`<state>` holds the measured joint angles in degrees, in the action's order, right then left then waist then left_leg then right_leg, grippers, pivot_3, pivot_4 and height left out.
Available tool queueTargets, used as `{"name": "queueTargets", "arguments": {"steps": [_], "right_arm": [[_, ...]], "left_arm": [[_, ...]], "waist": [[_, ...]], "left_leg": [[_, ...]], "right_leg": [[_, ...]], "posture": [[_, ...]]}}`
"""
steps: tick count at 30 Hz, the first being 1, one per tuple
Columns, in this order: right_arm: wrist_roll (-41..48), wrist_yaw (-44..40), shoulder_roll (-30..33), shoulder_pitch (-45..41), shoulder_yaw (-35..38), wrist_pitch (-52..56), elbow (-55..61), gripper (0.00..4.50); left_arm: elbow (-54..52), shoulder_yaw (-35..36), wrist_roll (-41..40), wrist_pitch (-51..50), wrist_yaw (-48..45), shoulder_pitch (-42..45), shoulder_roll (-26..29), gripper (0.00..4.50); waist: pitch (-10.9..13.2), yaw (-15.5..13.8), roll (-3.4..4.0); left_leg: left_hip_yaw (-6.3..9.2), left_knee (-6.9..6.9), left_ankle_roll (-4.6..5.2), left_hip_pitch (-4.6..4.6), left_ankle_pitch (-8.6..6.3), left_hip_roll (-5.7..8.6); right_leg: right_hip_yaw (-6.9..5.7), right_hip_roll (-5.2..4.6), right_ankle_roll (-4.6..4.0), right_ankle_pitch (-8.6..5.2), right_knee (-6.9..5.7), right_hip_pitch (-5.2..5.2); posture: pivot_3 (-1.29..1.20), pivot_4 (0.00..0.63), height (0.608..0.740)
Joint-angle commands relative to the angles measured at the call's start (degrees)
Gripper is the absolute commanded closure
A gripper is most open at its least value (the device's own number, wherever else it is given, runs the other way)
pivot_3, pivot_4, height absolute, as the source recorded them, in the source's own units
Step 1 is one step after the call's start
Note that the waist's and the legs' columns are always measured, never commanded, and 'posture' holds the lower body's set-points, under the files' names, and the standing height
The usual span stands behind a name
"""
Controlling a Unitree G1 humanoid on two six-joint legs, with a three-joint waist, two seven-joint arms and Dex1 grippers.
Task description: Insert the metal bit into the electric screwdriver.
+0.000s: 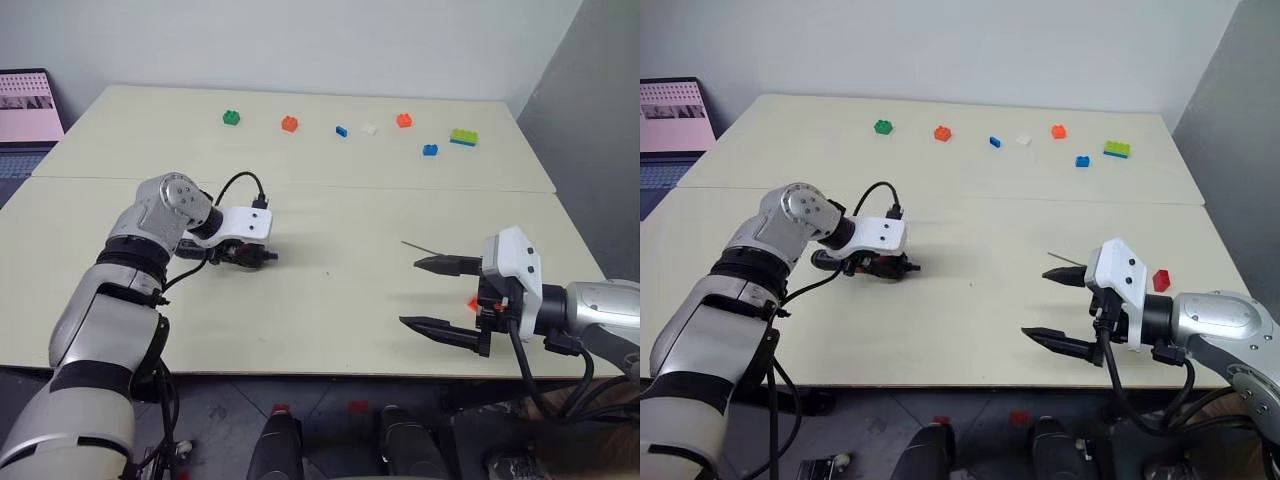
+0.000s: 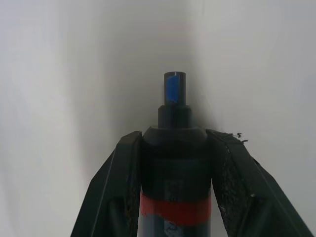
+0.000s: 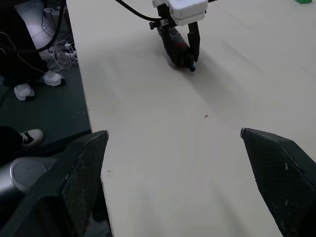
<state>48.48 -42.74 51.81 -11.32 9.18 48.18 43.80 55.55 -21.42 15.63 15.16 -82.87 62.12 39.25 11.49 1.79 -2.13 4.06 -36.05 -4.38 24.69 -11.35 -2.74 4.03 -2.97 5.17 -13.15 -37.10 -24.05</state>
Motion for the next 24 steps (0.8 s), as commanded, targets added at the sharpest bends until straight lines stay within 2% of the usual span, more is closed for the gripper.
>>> {"name": "queueTargets", "arguments": {"steps": [1,8,14,17,24], "right_arm": [[1.8,0.0,1.2,-0.6,2.6,-0.1,1.2,0.0],[7.4,-0.5,1.5,-4.0,5.7,0.0,-1.0,0.0],[11.4,-0.9,2.0,-7.6,7.1,0.1,-2.7,0.0],[13.2,-0.6,2.6,-8.7,7.8,0.4,-3.4,0.0],[13.6,0.6,5.0,-10.1,8.6,0.6,-4.7,0.0]], "left_arm": [[-8.5,6.3,-8.1,-7.7,-4.4,-0.4,1.1,2.88],[-23.8,11.1,-15.7,-23.6,-5.6,-4.6,2.0,2.88],[-31.3,12.6,-19.3,-29.5,-1.0,-7.5,-0.6,2.88],[-33.3,14.0,-21.4,-31.0,2.7,-8.3,-2.9,2.88],[-42.8,22.4,-31.1,-35.1,18.1,-13.1,-14.8,2.88]], "waist": [[0.0,0.0,0.0],[0.0,0.0,0.0],[0.0,0.0,0.0],[0.0,-0.1,0.0],[0.0,-0.1,0.0]], "left_leg": [[0.0,0.0,0.0,0.0,0.0,0.0],[0.05,-0.02,0.01,0.0,0.01,0.0],[0.08,-0.04,0.08,-0.02,0.06,0.0],[0.09,-0.07,0.1,-0.01,0.07,0.0],[0.11,-0.08,0.1,-0.01,0.08,0.02]], "right_leg": [[0.0,0.0,-0.02,0.01,0.0,0.0],[-0.02,0.0,0.01,0.01,-0.04,0.01],[-0.04,0.03,0.03,0.02,-0.09,0.02],[-0.04,0.02,0.06,0.03,-0.09,0.04],[-0.05,0.02,-0.05,0.14,-0.07,0.05]], "posture": [[0.0,0.15,0.74],[0.0,0.15,0.74],[0.0,0.15,0.74],[0.0,0.15,0.74],[0.0,0.15,0.74]]}}
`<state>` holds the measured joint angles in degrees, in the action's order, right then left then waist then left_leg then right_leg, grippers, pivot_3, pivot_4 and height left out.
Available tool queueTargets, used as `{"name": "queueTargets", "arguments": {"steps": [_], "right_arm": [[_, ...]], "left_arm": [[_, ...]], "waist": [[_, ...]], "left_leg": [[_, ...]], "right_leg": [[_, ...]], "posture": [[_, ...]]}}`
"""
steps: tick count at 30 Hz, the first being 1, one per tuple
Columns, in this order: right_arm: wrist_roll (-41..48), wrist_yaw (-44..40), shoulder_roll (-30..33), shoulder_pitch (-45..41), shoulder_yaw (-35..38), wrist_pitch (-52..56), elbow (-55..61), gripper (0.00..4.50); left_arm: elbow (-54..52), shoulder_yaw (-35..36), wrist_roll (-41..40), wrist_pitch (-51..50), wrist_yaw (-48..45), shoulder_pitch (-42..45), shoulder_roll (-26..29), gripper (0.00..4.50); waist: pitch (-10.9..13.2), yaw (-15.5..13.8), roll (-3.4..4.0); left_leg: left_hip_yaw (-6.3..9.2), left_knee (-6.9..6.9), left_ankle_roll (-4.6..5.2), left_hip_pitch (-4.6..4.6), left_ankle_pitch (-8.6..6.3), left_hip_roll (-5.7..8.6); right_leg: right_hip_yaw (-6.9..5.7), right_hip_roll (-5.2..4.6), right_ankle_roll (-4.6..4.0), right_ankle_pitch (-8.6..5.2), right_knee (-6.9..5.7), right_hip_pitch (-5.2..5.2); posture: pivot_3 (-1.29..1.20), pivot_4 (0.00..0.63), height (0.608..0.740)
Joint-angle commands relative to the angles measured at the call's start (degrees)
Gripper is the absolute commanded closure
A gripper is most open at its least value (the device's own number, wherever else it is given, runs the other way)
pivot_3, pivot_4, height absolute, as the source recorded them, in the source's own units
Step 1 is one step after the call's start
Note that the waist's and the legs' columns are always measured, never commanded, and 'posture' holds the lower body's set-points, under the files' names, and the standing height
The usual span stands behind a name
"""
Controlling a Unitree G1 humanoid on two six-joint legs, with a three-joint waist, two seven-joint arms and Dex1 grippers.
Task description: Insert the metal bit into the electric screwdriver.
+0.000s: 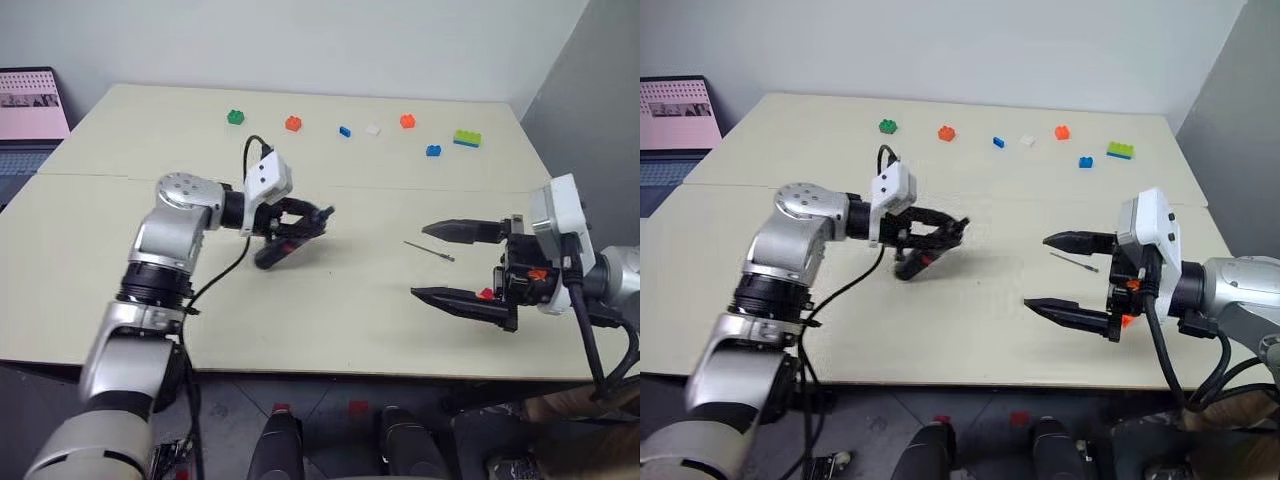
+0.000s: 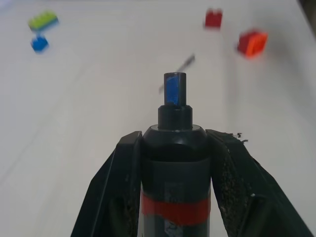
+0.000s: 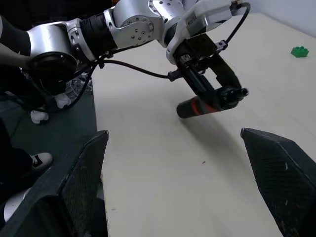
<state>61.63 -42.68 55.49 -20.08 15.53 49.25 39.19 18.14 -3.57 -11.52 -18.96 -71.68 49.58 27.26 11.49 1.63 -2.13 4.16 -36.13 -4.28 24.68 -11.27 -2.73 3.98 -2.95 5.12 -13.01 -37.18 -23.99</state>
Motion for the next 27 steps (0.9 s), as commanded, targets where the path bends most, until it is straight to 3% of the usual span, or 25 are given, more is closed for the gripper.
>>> {"name": "queueTargets", "arguments": {"steps": [1,9,15,27], "right_arm": [[0.2,0.6,1.5,-1.5,2.2,-0.5,-0.3,0.0],[-3.6,3.9,-0.3,-5.0,-2.2,-1.6,-1.2,0.0],[-6.7,3.3,-0.4,-5.5,-4.3,-2.5,-1.6,0.0],[-9.0,-0.3,-0.5,-5.2,-6.3,-3.6,-1.7,0.0]], "left_arm": [[-6.5,5.1,-4.7,-1.6,9.1,-1.4,-4.3,2.88],[-10.3,7.0,-3.2,5.0,28.5,-9.7,-14.8,2.88],[-11.9,5.1,-2.4,10.9,29.9,-15.0,-15.1,2.88],[-21.8,5.7,-3.6,9.2,34.3,-24.5,-12.9,2.88]], "waist": [[0.0,0.0,0.01],[0.0,0.1,0.03],[0.0,0.0,0.03],[0.0,0.2,0.04]], "left_leg": [[0.0,0.0,0.0,0.0,0.0,0.0],[0.0,0.01,0.03,-0.42,0.02,0.01],[-0.05,0.02,0.02,-0.67,0.02,0.03],[-0.07,0.03,0.02,-0.8,0.01,0.02]], "right_leg": [[0.01,0.0,0.0,0.01,0.0,0.0],[0.02,0.02,0.19,-0.08,0.06,0.39],[0.08,0.01,0.12,-0.07,0.19,0.67],[0.11,0.01,-0.06,-0.17,0.2,0.76]], "posture": [[0.0,0.15,0.74],[0.0,0.15,0.74],[0.0,0.15,0.74],[0.0,0.15,0.74]]}}
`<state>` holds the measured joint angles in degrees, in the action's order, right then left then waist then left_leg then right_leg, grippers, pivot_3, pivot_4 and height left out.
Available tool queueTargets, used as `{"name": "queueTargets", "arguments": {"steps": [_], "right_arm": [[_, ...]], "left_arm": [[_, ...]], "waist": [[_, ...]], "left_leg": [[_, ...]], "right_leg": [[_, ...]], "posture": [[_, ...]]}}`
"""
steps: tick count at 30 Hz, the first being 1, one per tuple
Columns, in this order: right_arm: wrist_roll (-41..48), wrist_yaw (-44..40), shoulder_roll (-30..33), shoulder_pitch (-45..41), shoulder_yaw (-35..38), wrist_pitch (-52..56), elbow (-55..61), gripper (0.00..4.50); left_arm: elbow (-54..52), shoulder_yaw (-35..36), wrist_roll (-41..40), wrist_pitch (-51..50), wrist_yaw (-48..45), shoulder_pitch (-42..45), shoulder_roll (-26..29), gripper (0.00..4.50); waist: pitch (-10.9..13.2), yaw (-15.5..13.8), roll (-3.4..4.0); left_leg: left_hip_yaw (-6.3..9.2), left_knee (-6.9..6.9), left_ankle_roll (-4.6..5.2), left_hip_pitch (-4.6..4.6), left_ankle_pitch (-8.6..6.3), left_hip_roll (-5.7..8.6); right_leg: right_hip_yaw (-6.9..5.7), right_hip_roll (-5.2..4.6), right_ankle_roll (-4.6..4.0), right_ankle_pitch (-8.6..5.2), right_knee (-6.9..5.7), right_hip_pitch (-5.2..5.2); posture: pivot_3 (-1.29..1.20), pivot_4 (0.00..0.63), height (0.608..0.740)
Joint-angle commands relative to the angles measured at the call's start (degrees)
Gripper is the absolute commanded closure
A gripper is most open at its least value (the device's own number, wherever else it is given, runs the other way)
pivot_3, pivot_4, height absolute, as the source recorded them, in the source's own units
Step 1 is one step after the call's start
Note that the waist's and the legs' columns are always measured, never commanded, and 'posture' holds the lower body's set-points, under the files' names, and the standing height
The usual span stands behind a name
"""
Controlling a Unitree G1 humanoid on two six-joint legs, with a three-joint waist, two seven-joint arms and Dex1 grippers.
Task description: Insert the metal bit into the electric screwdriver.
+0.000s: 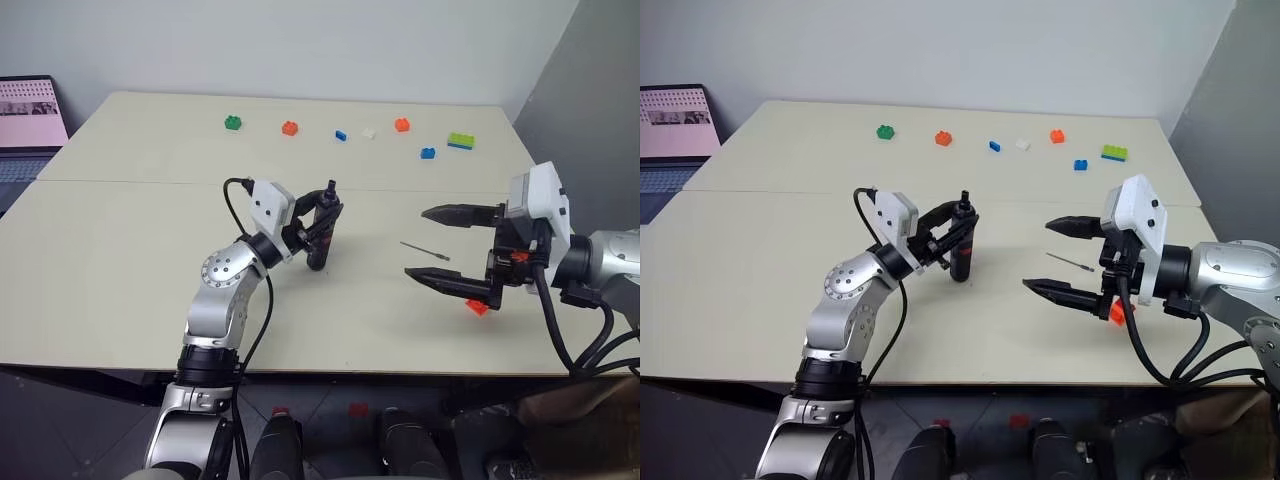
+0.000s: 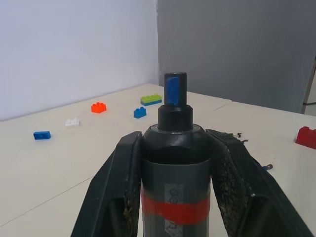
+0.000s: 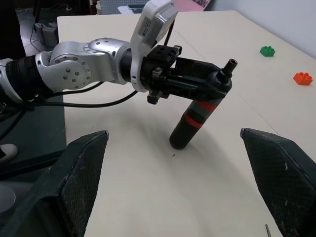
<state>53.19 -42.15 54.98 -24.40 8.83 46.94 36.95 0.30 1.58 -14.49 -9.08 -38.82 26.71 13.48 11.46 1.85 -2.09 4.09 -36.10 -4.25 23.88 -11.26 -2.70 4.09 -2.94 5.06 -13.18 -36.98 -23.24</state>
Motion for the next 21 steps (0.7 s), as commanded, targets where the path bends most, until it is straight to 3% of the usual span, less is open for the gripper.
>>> {"name": "queueTargets", "arguments": {"steps": [1,15,21], "right_arm": [[-0.8,-1.1,-0.1,-0.8,0.4,-1.4,0.4,0.0],[-8.1,-6.2,0.8,-2.8,-3.8,-4.2,-4.6,0.0],[-25.9,-8.1,2.8,-14.9,-20.1,-2.5,-19.8,0.0]], "left_arm": [[-4.5,0.8,-0.7,-0.9,2.0,-2.1,1.0,2.88],[-7.1,0.7,-2.5,-2.3,3.9,-5.0,3.3,2.88],[-8.0,-0.8,-1.7,-1.4,5.1,-5.8,2.5,2.88]], "waist": [[0.0,-0.1,0.0],[0.0,0.0,0.01],[0.0,0.1,0.03]], "left_leg": [[0.0,0.0,0.0,0.0,0.0,0.0],[-0.01,0.0,0.0,-0.04,0.0,0.0],[-0.1,0.01,0.0,-0.11,0.0,0.0]], "right_leg": [[0.0,0.0,0.0,0.0,-0.01,0.0],[-0.01,0.0,-0.04,0.0,0.01,0.0],[0.01,-0.04,-0.13,0.06,0.04,-0.02]], "posture": [[0.0,0.15,0.74],[0.0,0.15,0.74],[0.0,0.15,0.74]]}}
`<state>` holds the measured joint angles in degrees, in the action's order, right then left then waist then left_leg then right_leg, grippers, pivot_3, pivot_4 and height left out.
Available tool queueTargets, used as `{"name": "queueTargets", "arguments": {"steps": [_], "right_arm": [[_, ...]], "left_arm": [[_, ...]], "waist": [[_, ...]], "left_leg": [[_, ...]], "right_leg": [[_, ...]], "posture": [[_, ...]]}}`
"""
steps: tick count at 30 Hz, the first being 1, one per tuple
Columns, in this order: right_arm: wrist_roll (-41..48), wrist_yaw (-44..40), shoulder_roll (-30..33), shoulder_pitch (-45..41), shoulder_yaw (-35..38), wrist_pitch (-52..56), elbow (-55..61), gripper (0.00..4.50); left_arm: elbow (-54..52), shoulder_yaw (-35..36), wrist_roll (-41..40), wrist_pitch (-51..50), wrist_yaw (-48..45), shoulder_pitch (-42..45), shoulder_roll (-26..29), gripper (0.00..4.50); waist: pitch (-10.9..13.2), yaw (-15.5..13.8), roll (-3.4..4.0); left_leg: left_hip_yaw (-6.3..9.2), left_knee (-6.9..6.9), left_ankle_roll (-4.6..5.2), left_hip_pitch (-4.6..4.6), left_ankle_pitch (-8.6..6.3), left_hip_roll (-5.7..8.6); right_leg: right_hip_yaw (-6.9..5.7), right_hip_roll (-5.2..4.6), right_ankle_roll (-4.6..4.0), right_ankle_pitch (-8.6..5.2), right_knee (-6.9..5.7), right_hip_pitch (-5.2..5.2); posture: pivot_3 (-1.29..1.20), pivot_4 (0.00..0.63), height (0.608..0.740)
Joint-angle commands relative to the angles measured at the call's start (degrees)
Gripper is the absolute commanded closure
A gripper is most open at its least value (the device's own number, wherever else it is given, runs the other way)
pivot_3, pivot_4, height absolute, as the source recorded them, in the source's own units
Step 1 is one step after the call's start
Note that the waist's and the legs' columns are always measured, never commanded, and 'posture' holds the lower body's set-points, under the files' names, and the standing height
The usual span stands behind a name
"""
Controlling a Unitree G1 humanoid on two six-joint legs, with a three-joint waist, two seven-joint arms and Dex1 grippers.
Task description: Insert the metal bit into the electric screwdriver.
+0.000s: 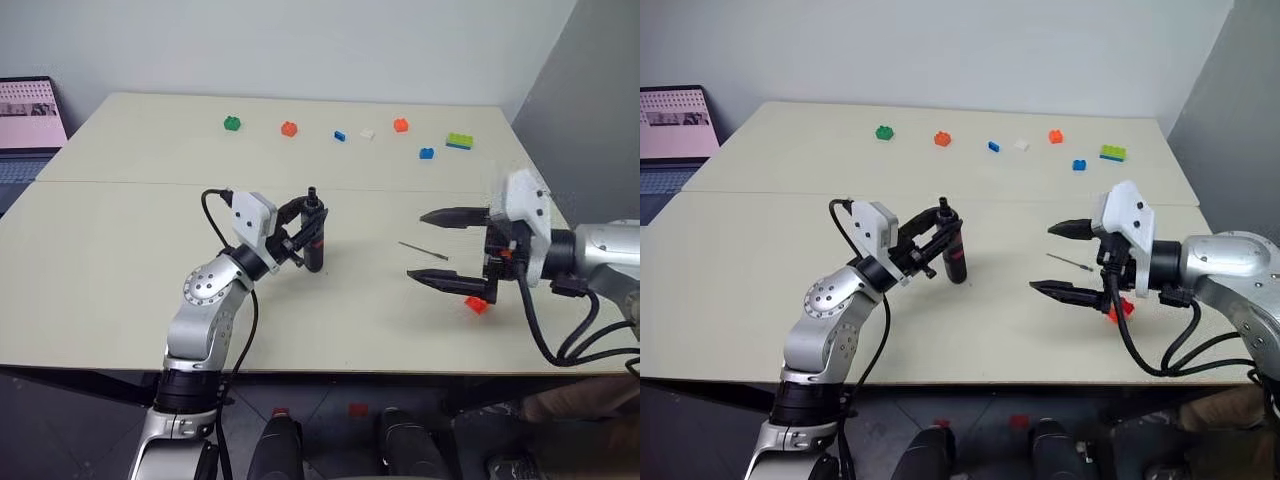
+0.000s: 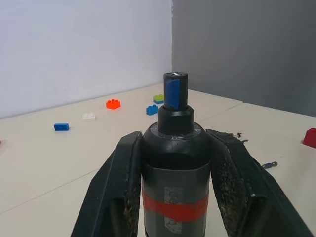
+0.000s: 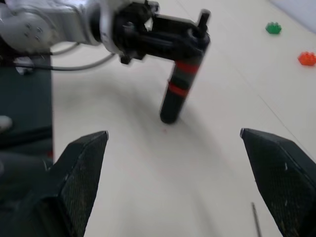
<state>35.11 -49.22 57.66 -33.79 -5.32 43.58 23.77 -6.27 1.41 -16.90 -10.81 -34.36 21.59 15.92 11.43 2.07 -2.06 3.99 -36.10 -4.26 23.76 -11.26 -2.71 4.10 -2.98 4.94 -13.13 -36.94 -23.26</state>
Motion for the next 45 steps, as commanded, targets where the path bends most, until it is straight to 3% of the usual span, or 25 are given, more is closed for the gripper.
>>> {"name": "queueTargets", "arguments": {"steps": [1,10,19,25,38,45], "right_arm": [[-10.2,-2.4,-1.2,-8.8,-9.3,1.6,-11.1,0.0],[-26.7,-12.8,-14.5,-26.6,-24.7,-4.4,-49.2,0.0],[-39.1,-15.9,-25.7,-36.0,-28.0,-17.3,-78.8,0.0],[-44.8,-17.7,-29.0,-38.8,-27.9,-22.1,-89.7,1.13],[-49.9,-19.8,-30.6,-40.4,-24.1,-23.5,-96.2,4.4],[-48.0,-20.2,-30.9,-40.3,-19.5,-21.7,-95.3,4.5]], "left_arm": [[-1.6,-0.8,0.7,0.3,0.9,-0.8,-0.1,2.88],[-1.9,-2.6,1.8,1.1,2.8,-0.3,-1.2,2.88],[-1.6,-3.1,2.6,2.5,4.0,-0.5,-1.7,2.88],[-1.5,-3.3,2.9,3.2,4.6,-0.8,-1.7,2.88],[-2.2,-3.3,3.3,3.9,5.3,-1.6,-1.3,2.88],[-2.4,-3.8,3.5,4.0,5.2,-1.8,-1.5,2.88]], "waist": [[0.0,-0.1,0.0],[0.0,0.2,0.04],[0.0,0.2,0.09],[0.0,0.4,0.1],[0.0,0.5,0.12],[0.0,0.6,0.12]], "left_leg": [[0.01,0.0,0.0,0.01,0.0,0.0],[-0.01,0.09,0.0,0.11,0.0,0.0],[0.01,0.17,-0.01,0.11,-0.01,0.01],[0.01,0.17,-0.01,0.1,0.0,0.01],[0.03,0.13,-0.02,0.05,0.0,0.02],[0.03,0.15,-0.02,0.05,0.0,0.02]], "right_leg": [[-0.01,0.0,0.0,0.0,-0.01,-0.01],[0.0,0.01,0.02,-0.02,0.04,-0.06],[-0.02,0.01,0.25,0.05,0.04,-0.08],[-0.02,0.02,0.29,0.07,0.02,-0.07],[-0.02,0.02,0.25,0.05,-0.02,-0.02],[-0.02,0.02,0.25,0.05,-0.02,-0.02]], "posture": [[0.0,0.15,0.74],[0.0,0.15,0.74],[0.0,0.15,0.74],[0.0,0.15,0.74],[0.0,0.15,0.74],[0.0,0.15,0.74]]}}
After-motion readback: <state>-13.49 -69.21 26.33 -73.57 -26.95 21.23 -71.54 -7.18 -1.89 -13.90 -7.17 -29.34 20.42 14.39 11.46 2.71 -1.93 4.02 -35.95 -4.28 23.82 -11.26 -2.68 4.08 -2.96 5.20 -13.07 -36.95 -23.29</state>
